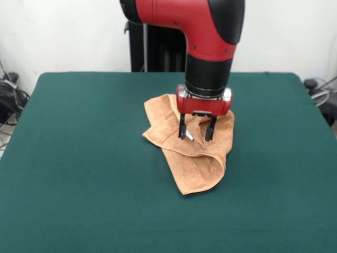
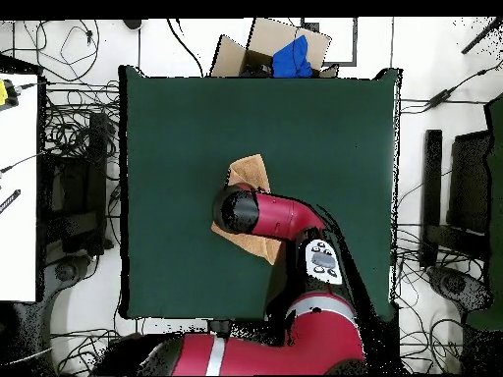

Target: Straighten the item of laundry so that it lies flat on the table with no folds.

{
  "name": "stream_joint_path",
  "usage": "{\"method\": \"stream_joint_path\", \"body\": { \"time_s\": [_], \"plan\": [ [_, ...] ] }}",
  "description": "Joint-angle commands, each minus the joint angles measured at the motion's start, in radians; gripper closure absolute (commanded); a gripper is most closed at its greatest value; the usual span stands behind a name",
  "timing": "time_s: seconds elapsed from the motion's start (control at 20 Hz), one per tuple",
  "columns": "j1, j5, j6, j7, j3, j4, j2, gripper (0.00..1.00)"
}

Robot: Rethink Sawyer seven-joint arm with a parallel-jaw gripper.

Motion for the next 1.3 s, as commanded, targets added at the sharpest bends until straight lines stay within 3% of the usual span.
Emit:
{"method": "stream_joint_path", "body": {
  "time_s": [0.05, 0.4, 0.55, 0.6, 1.3],
  "plan": [
    [0.012, 0.003, -0.068, 0.196, 0.006, 0.024, 0.017, 0.0],
    [0.019, 0.043, -0.116, 0.267, -0.034, 0.032, 0.042, 0.0],
    [0.002, 0.029, -0.119, 0.235, -0.025, 0.012, 0.058, 0.0],
    [-0.001, 0.018, -0.103, 0.206, -0.021, 0.006, 0.06, 1.0],
    [-0.042, 0.025, -0.114, 0.188, 0.05, 0.027, 0.049, 1.0]
  ]
}}
